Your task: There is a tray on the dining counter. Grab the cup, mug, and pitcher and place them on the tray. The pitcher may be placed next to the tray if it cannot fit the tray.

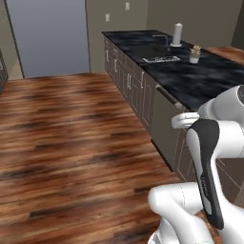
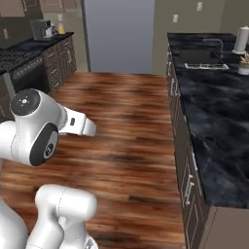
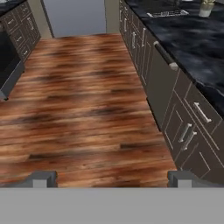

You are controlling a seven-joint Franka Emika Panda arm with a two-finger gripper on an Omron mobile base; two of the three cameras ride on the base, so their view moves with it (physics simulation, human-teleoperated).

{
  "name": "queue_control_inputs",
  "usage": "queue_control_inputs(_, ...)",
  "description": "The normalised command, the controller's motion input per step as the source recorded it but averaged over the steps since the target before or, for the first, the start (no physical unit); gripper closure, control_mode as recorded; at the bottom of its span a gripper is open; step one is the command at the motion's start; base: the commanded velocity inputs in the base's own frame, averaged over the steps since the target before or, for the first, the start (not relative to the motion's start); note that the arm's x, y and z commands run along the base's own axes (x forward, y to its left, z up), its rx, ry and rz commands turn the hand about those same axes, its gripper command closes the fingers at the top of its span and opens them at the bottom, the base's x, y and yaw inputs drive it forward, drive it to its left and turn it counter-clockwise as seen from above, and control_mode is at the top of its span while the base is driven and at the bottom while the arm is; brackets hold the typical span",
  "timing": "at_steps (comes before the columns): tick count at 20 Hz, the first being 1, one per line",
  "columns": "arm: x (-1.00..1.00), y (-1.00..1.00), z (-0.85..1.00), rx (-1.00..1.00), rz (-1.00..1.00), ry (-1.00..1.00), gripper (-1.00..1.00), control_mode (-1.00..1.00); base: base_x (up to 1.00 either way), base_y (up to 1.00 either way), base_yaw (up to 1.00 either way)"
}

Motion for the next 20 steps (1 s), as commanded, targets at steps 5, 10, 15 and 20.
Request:
queue_control_inputs(5,0.00,0.00,0.00,0.00,0.00,0.00,-1.00,1.00,0.82,0.46,0.18)
queue_control_inputs(10,0.00,0.00,0.00,0.00,0.00,0.00,-1.00,1.00,0.89,0.50,0.15)
queue_control_inputs(15,0.00,0.00,0.00,0.00,0.00,0.00,-1.00,1.00,0.98,0.27,0.12)
queue_control_inputs(20,0.00,0.00,0.00,0.00,0.00,0.00,-1.00,1.00,1.00,0.23,0.08)
